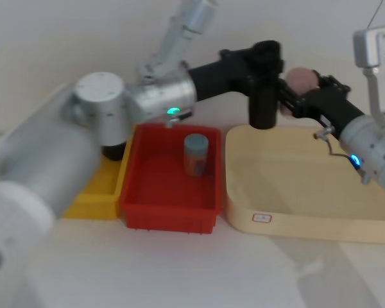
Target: Pick up the garbage bag with the one hand and transfer it to the other hand.
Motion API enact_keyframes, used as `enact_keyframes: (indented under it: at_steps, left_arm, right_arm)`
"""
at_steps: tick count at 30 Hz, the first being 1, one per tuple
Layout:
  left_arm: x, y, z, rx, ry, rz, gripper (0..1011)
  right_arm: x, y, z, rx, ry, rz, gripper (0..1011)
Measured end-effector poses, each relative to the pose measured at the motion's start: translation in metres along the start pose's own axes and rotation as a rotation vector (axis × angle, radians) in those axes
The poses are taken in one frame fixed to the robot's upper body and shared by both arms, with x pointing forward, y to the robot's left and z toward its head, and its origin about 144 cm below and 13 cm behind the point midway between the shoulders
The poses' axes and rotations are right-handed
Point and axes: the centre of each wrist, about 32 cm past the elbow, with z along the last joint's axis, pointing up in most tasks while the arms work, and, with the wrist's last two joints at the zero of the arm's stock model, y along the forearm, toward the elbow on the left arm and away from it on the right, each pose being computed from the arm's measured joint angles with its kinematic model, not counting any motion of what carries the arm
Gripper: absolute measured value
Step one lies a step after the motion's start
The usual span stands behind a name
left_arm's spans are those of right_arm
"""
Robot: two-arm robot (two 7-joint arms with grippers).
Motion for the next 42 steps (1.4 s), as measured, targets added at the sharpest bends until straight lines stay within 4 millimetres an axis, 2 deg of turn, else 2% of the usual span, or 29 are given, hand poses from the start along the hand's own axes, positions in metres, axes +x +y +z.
enact_keyframes:
  at_steps: [3,12,24,29,31,32,37,42]
  left_arm:
    - [0.003,-0.028,-0.013,-0.012,0.016,-0.044,375]
    - [-0.002,-0.064,-0.027,-0.007,0.025,-0.105,375]
    - [-0.008,-0.079,-0.031,0.004,0.017,-0.140,375]
    - [-0.009,-0.083,-0.032,0.007,0.014,-0.148,375]
    - [-0.010,-0.083,-0.032,0.007,0.013,-0.149,375]
    - [-0.010,-0.084,-0.032,0.008,0.013,-0.150,375]
    - [-0.011,-0.085,-0.032,0.010,0.011,-0.154,375]
    - [-0.011,-0.086,-0.033,0.012,0.010,-0.157,375]
  right_arm:
    - [0.001,-0.009,-0.003,-0.015,-0.004,-0.053,683]
    - [0.001,-0.035,-0.019,-0.074,0.000,-0.186,683]
    - [-0.001,-0.066,-0.056,-0.197,0.042,-0.341,683]
    - [-0.001,-0.077,-0.071,-0.249,0.063,-0.387,826]
    - [-0.001,-0.080,-0.074,-0.261,0.068,-0.397,852]
    - [-0.001,-0.082,-0.077,-0.270,0.072,-0.406,910]
    - [-0.001,-0.087,-0.083,-0.293,0.081,-0.426,1001]
    - [-0.002,-0.090,-0.083,-0.289,0.080,-0.425,1000]
